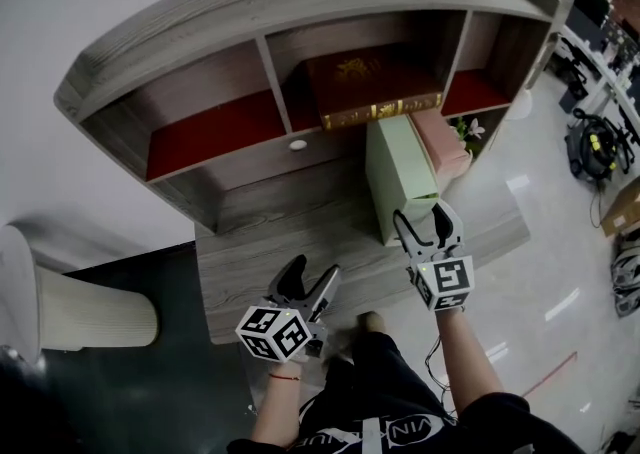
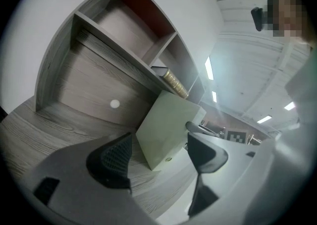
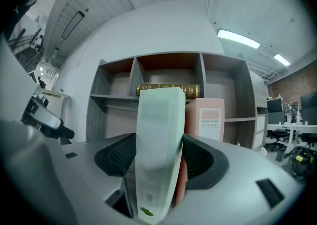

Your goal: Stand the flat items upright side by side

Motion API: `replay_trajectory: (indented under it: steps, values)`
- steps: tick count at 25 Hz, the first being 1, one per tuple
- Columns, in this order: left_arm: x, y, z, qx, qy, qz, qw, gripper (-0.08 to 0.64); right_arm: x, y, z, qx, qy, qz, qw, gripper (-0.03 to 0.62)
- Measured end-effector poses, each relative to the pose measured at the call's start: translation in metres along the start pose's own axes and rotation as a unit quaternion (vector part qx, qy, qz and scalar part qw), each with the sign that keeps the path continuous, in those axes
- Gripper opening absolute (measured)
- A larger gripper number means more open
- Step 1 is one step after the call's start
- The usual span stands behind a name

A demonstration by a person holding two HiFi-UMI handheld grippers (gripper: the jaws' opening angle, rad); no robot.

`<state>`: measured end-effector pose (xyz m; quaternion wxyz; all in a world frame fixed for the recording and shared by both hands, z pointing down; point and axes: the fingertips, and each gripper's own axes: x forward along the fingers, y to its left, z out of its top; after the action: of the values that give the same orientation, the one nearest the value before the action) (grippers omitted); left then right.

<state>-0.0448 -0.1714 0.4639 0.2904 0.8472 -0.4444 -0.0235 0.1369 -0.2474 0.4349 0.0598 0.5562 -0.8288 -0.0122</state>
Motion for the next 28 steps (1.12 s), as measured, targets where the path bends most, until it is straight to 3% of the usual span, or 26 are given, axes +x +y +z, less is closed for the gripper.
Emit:
replay_trajectory:
  steps: [6, 14, 28]
  values:
    - [0.006, -0.008, -0.003, 0.001, 0.005, -0.008, 1.0, 0.347, -0.02, 0.0, -0.014, -0.004, 0.018, -0.035, 0.999, 0.299]
    - [0.007, -0.009, -0.007, -0.003, 0.009, -0.008, 0.9999, 0.347, -0.037, 0.025, -0.032, -0.001, 0.034, -0.032, 0.999, 0.165]
    - [-0.003, 0.0, -0.013, -0.011, 0.011, 0.012, 0.9998, 0.347, -0.006, 0.002, -0.037, -0.006, 0.054, -0.066, 0.996, 0.147]
